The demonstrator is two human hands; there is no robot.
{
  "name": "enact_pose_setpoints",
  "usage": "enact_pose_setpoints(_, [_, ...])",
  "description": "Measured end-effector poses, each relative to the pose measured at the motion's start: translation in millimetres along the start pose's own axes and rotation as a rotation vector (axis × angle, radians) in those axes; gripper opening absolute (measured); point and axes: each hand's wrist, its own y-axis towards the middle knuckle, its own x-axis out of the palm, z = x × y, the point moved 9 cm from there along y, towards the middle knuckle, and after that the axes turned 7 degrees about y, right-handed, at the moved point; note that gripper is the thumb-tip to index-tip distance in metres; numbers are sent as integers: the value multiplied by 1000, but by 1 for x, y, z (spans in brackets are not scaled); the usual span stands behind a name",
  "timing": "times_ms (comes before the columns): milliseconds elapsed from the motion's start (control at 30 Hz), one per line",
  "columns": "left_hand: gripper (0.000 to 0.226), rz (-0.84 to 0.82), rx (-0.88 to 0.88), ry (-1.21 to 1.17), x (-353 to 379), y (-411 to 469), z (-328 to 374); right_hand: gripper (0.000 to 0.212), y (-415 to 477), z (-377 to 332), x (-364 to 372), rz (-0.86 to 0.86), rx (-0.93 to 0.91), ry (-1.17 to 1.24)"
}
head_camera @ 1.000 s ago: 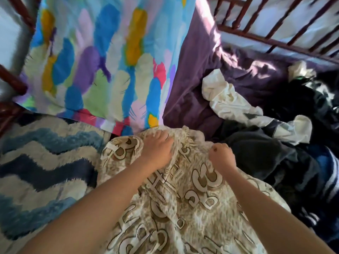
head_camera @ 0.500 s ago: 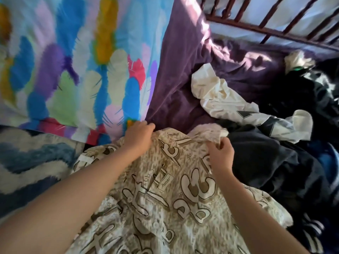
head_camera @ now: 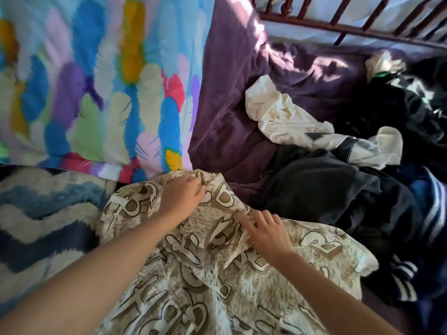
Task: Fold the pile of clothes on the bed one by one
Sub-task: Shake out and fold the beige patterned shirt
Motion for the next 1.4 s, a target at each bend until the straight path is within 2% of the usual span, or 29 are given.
enact_pose_setpoints(67, [33,-92,-86,-35,21,-13,-4,60,-2,3,-10,78,-19,7])
enact_pose_setpoints(167, [52,-458,-316,-214,70,-31,-10,49,-9,9,-20,186,-71,31])
enact_pose_setpoints(200, [52,-494,-381,-299,77,-36,-11,47,-11,13,-24,223,-58,43])
enact_pose_setpoints(267, [28,-394,-480,-460,73,-37,-15,41,-11,22,-29,231,22,40])
enact_pose_setpoints(333, [13,-298,-507,-532,64,-41,-17,42,-5,33,-18,36,169,-53])
enact_pose_setpoints(400, [14,-282,-452,-429,50,-53,-16,44,-4,41,1,-205,287,-87])
enact_pose_setpoints(433, [20,-247,-414,-325,40,-61,-20,44,-3,40,5,-255,323,-44])
enact_pose_setpoints(500, [39,-104,-402,-123,13,-84,-39,42,7,29,2,-234,330,23])
enact_pose_setpoints(600, [47,60,-600,4,-25,-136,-101,39,38,3,-18,-81,285,175])
enact_pose_setpoints(700, [21,-26,-795,-181,-26,-193,-148,37,87,-27,-28,-16,216,376])
enact_pose_setpoints(767, [20,-92,-814,-285,-22,-221,-152,36,122,-44,-20,-84,212,441])
enact_pose_setpoints(833, [21,-136,-847,-220,-17,-242,-153,38,153,-53,-7,-180,222,391])
enact_pose_setpoints(900, [41,-277,-837,-22,-9,-250,-150,41,173,-63,6,-284,166,281])
enact_pose_setpoints(967, [49,-346,-797,118,-6,-250,-147,46,182,-73,15,-326,67,157])
enact_pose_setpoints(1067, [47,-298,-748,179,-12,-241,-143,46,185,-78,16,-287,34,38])
enact_pose_setpoints(1167, [45,-285,-602,201,-2,-224,-138,27,187,-84,0,-204,-10,-43])
enact_pose_setpoints(1233, [37,-303,-577,142,6,-215,-136,21,188,-90,-17,-161,-71,16])
enact_pose_setpoints(1333, [21,-335,-596,102,6,-207,-138,16,187,-90,-52,-73,-67,212])
enact_pose_setpoints(1400, [19,-218,-675,-117,-5,-209,-150,22,185,-88,-72,-7,-64,273])
